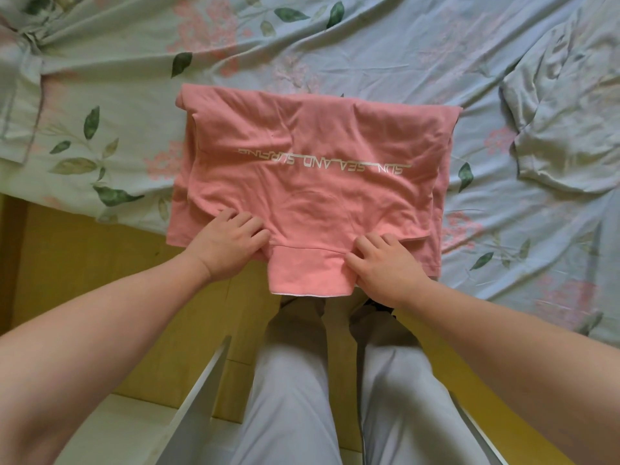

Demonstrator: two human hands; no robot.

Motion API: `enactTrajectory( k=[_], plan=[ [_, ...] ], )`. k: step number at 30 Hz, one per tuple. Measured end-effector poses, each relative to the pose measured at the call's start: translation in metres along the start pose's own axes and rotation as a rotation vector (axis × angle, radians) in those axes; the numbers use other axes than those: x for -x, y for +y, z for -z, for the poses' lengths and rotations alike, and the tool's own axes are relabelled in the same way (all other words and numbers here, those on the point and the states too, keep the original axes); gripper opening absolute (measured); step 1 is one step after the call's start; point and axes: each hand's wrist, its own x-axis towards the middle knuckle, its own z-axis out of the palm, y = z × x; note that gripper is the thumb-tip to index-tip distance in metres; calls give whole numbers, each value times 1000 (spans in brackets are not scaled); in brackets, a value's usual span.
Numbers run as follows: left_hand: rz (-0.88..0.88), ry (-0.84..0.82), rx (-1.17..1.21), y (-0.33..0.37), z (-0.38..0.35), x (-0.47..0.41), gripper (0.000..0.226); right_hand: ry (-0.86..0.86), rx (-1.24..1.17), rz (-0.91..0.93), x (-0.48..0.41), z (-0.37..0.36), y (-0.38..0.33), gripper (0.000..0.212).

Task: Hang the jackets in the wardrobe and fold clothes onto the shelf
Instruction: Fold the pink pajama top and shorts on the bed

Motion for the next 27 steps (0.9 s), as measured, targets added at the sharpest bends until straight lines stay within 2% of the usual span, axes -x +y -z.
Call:
enactTrajectory(
  k=[3, 6, 8, 11, 13, 16, 18, 20, 22, 24, 27],
  plan=[
    [41, 2, 56, 3, 4, -2, 15, -18, -59, -26, 2, -2, 2, 20],
    [321, 70, 211, 0, 13, -13, 25, 25, -172, -100, -5, 9, 10, 20],
    [628, 163, 284, -10, 16, -23, 25, 119, -258, -307, -16, 17, 24, 21],
    [1067, 329, 449, -36, 29, -42, 26, 321, -419, -769, -37, 35, 58, 26],
    [1285, 413, 535, -56, 42, -56, 33, 467, -575, -1038, -52, 48, 88, 28],
    [1500, 445, 594, -85, 53, -73, 46, 550, -713, -1327, -70, 65, 130, 43],
    [1513, 438, 618, -102, 54, -80, 46, 534, -822, -1457, -78, 71, 150, 44],
    [1438, 377, 650, -115, 52, -86, 43, 476, -1016, -1461, -86, 75, 158, 39],
    [1393, 307, 677, -120, 51, -91, 43, 396, -1127, -1443, -89, 75, 157, 45],
    [1363, 248, 659, -119, 49, -94, 46, 373, -1106, -1420, -90, 70, 154, 47],
    [1379, 240, 658, -125, 48, -97, 52, 395, -1025, -1385, -93, 67, 158, 36]
  ],
)
